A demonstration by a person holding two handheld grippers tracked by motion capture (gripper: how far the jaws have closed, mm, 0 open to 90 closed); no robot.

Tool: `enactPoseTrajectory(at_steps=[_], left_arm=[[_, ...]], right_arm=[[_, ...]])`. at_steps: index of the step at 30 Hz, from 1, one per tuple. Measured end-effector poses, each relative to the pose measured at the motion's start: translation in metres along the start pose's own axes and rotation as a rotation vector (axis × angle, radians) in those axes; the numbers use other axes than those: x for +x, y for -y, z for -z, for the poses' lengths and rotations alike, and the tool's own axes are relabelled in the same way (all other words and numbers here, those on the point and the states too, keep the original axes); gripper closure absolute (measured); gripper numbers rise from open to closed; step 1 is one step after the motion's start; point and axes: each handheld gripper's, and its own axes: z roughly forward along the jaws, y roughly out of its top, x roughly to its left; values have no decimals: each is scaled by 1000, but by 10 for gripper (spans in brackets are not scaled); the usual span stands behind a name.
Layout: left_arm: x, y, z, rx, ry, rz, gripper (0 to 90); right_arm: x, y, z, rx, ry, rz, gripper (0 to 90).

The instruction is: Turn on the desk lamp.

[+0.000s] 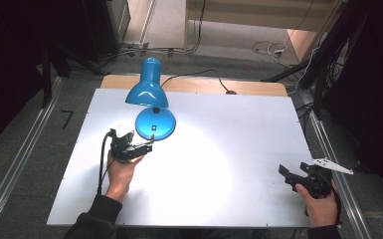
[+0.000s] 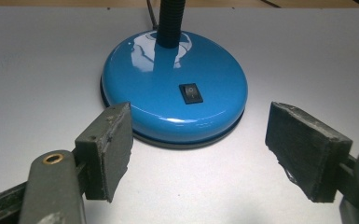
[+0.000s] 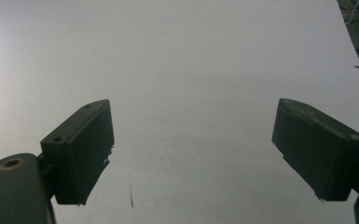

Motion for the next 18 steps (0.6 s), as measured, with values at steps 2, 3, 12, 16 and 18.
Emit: enactPoseTrajectory(at_steps=[2, 3, 12, 16, 18], left_arm=[[1, 1, 2, -1, 1, -1, 230], [1, 1, 3, -1, 2, -2, 230], [2, 3, 10, -11, 3, 5, 228], [2, 4, 12, -11, 9, 7, 229], [2, 5, 14, -11, 10, 6, 228]], right_arm=[[0, 0, 0, 2, 1, 0, 115], [0, 0, 0, 2, 1, 0, 115], [0, 0, 0, 2, 4, -1, 114], [-1, 0, 0, 2, 5, 3, 114], [-1, 0, 0, 2, 5, 1, 114]])
